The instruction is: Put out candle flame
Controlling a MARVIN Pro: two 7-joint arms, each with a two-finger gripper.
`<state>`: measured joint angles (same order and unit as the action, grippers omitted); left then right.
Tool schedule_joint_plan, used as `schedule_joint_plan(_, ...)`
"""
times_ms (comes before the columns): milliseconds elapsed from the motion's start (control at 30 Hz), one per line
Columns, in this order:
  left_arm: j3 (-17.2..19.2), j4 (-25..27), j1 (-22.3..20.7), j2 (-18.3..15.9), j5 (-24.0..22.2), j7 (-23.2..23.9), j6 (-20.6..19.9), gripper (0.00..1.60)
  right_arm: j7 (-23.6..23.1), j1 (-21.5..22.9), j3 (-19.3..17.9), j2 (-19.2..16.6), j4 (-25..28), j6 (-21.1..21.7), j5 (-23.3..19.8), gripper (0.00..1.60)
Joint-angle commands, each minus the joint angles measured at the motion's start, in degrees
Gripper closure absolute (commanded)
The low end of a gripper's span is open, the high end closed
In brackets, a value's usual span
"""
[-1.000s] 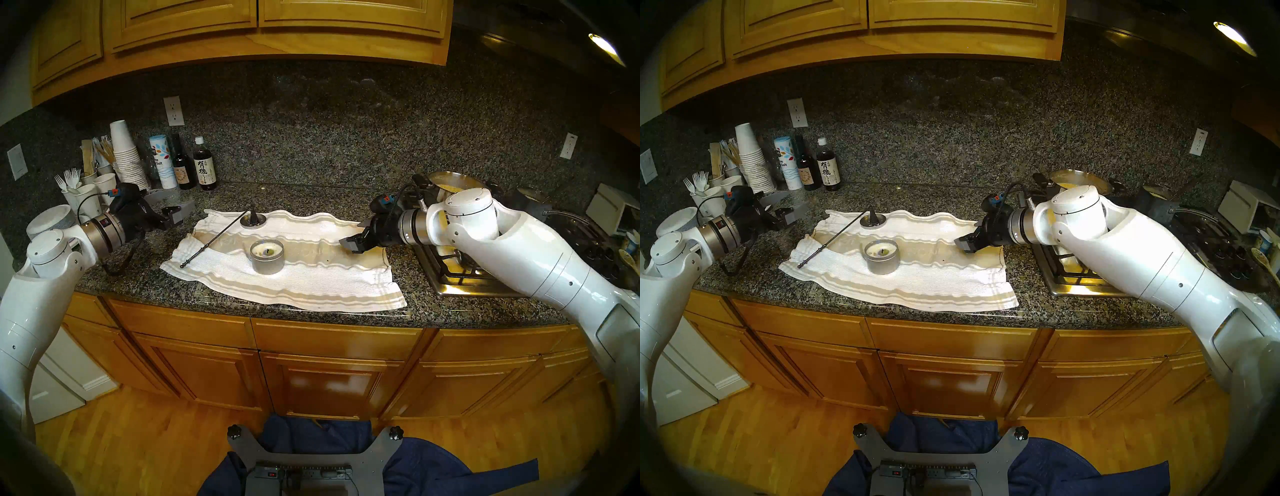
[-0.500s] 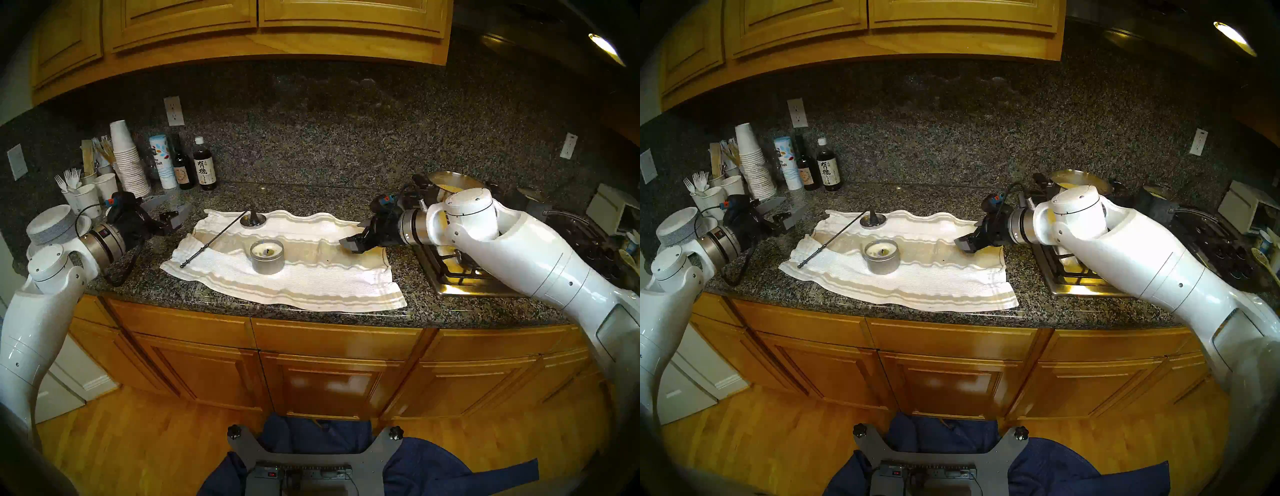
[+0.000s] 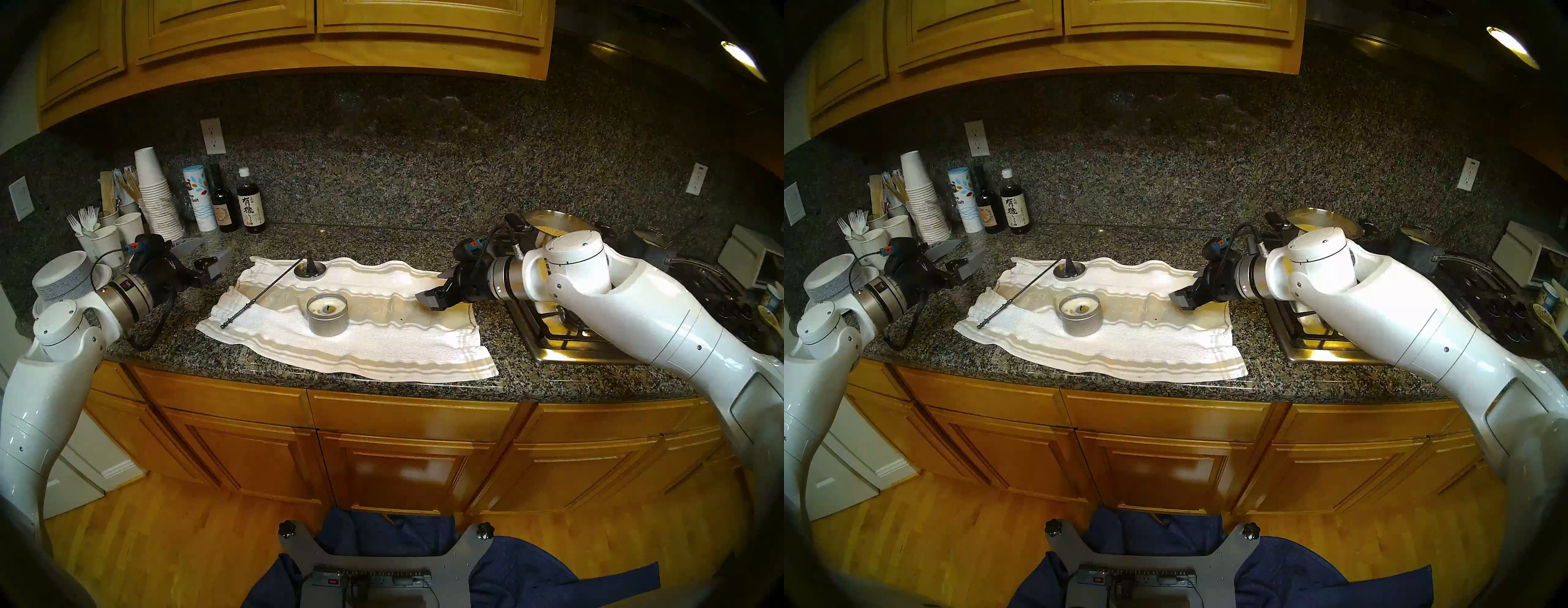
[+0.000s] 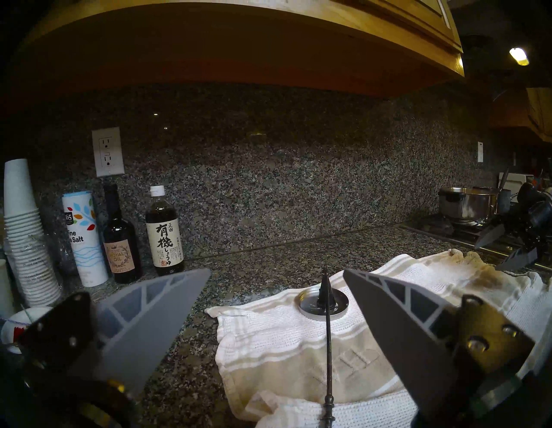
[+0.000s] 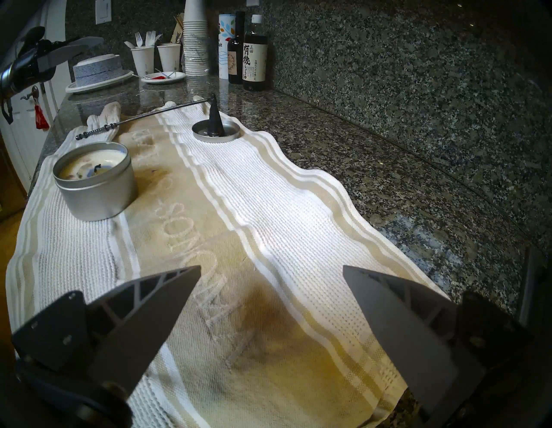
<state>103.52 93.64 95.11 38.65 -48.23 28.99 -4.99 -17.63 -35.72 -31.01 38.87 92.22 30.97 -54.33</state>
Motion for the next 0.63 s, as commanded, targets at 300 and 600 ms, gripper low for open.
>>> schedule_joint_plan(300, 1.6, 1.4, -1.1, -0.6, -0.4, 0.2, 0.9, 0.0, -0.1, 2.1, -1.6, 0.1, 0.4, -0.7, 0.1, 0.0)
schedule_joint_plan(600, 1.6, 1.3, -1.1, -0.6, -0.4, 0.3, 0.8, 0.0, -0.1, 2.1, -1.6, 0.1, 0.4, -0.7, 0.1, 0.0)
